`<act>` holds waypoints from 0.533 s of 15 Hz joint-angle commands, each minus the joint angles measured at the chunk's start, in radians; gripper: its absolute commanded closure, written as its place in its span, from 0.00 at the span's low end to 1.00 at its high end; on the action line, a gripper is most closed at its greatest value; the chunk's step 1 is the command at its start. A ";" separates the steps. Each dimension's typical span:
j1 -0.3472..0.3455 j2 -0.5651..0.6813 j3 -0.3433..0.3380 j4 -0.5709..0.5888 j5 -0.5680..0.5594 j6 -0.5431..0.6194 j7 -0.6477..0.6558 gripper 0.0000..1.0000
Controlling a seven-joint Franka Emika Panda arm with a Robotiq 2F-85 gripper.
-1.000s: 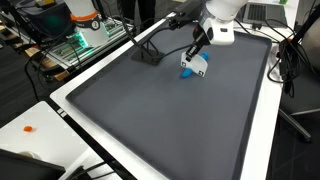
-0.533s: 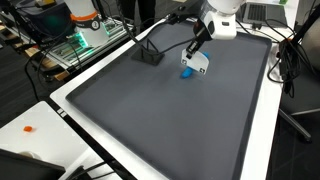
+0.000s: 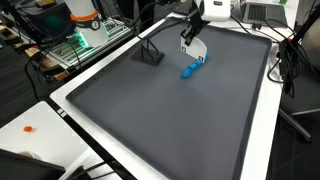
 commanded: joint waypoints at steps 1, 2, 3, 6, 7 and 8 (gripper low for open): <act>-0.029 -0.171 0.003 -0.198 0.136 0.056 0.056 0.99; -0.027 -0.210 -0.003 -0.245 0.162 0.074 0.086 0.99; -0.025 -0.245 -0.009 -0.287 0.177 0.101 0.120 0.99; -0.018 -0.341 -0.018 -0.406 0.213 0.153 0.238 0.99; -0.017 -0.366 -0.018 -0.440 0.215 0.159 0.279 0.99; -0.017 -0.388 -0.017 -0.469 0.215 0.161 0.313 0.99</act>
